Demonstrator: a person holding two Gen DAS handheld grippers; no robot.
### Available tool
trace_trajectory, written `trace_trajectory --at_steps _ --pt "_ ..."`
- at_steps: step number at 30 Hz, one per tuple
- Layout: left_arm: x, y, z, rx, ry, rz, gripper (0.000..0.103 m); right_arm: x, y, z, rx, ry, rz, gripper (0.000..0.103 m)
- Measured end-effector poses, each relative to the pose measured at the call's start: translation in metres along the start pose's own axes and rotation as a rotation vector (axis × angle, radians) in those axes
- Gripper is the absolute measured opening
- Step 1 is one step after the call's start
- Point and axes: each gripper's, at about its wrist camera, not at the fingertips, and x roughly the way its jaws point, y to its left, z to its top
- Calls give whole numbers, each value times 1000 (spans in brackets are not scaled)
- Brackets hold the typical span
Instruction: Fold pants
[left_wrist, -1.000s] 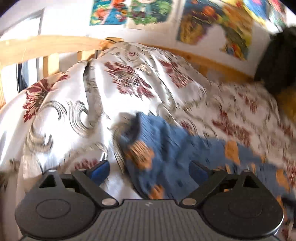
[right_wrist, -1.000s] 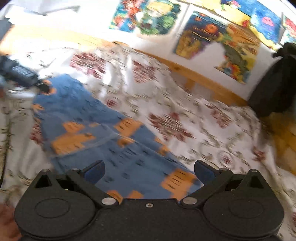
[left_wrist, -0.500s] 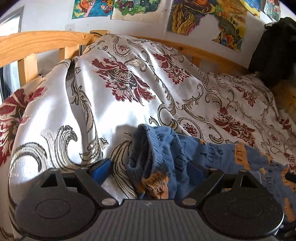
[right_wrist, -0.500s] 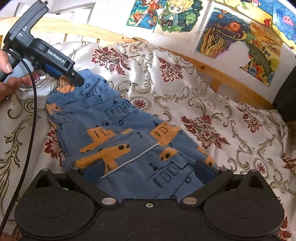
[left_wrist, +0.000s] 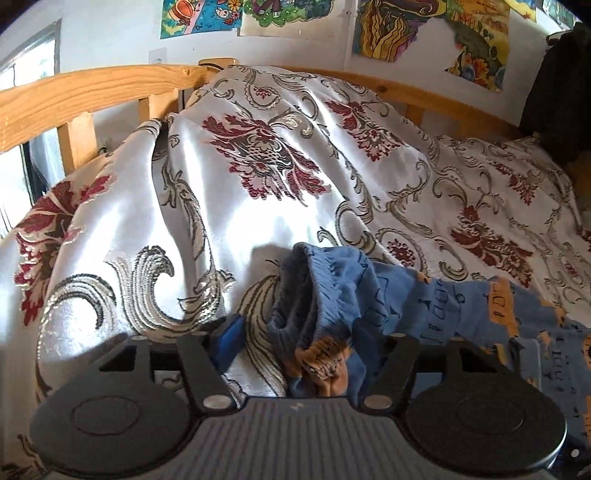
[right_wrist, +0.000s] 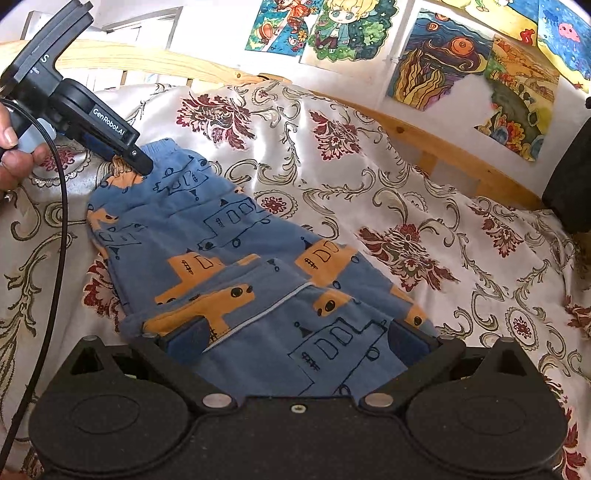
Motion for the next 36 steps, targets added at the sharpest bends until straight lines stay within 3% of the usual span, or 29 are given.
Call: trace_trajectory --at_steps 7,9,18,21,24,36 --pt "-7 -9 2 33 9 21 28 1 -2 0 4 3 10 102" --pt "-9 -15 3 53 9 41 25 1 -2 -1 4 3 13 102" --pt "-29 -34 14 40 -24 75 22 -1 -7 -1 14 -21 18 102" --pt "-40 -42 20 25 -38 45 20 -5 -15 1 31 -34 17 102" --pt "-57 -62 22 84 -80 30 20 -11 -30 5 61 -51 1 102" --pt "-95 -186 9 350 -140 -213 20 -56 -123 3 245 -31 -47 102"
